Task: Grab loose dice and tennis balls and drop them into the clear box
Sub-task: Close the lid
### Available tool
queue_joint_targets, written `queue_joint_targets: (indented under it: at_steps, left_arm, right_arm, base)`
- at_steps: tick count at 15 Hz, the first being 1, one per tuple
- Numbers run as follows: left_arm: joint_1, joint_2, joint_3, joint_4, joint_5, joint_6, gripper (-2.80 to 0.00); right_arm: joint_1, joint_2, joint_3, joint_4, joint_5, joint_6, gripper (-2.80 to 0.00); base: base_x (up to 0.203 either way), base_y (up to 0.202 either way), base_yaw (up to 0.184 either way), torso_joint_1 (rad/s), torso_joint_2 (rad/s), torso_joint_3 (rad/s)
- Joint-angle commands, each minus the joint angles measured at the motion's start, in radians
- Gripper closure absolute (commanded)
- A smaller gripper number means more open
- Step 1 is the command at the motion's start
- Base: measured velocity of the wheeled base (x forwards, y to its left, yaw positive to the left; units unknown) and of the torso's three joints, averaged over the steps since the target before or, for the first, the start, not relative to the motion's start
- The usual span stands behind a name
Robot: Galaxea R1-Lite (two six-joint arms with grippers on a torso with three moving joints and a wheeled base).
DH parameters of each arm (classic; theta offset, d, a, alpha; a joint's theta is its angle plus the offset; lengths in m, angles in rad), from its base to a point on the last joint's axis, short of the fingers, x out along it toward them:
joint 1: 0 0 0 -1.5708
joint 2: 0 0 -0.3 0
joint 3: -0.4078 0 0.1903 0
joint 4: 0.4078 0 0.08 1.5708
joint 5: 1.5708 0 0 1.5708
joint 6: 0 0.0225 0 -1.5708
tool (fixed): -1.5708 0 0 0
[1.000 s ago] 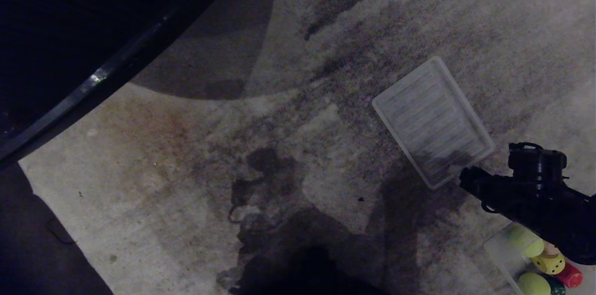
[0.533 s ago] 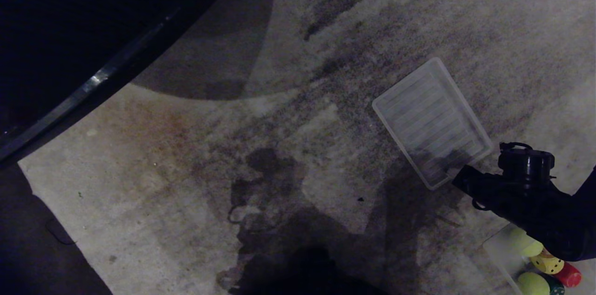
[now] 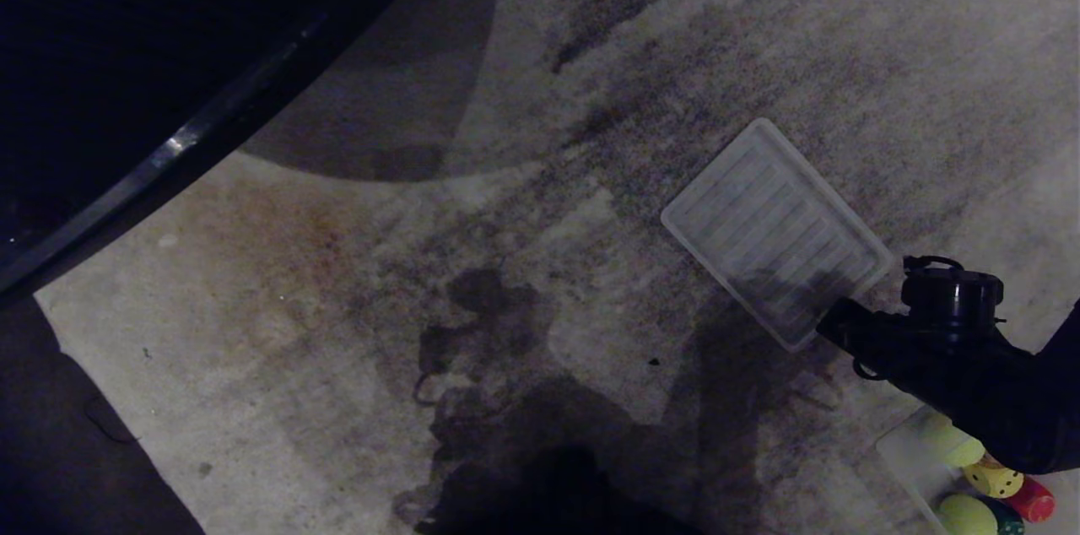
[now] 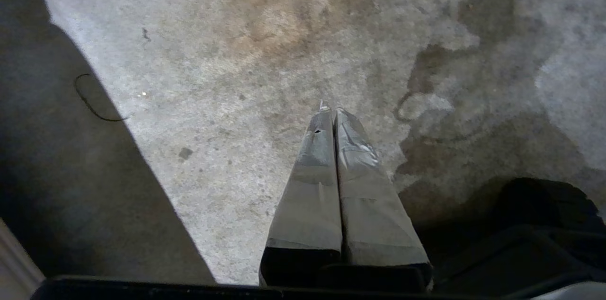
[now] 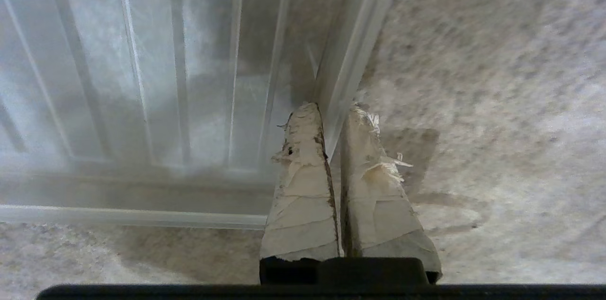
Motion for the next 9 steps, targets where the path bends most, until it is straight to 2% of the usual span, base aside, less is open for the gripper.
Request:
queue_joint_targets:
  at_steps: [1, 5, 9]
  left_arm:
    - [0.000, 0.001, 0.002, 0.000, 0.001, -0.001, 0.00]
    - [0.000, 0.001, 0.002, 0.000, 0.001, -0.001, 0.00]
    - [0.000, 0.001, 0.002, 0.000, 0.001, -0.001, 0.00]
  right_arm:
    - [-0.001, -0.101, 0.033, -0.005, 0.002, -0.007, 0.00]
    - [-0.003, -0.367, 0.142, 0.063, 0.004, -0.096, 0.00]
    - [0.010, -0.717, 0.285, 0.231, 0.007, -0.255, 0.00]
  base:
    - [0.000, 0.000, 0.000, 0.000, 0.00, 0.000]
    - [0.000, 0.000, 0.000, 0.000, 0.00, 0.000]
    - [0.000, 0.000, 0.000, 0.000, 0.00, 0.000]
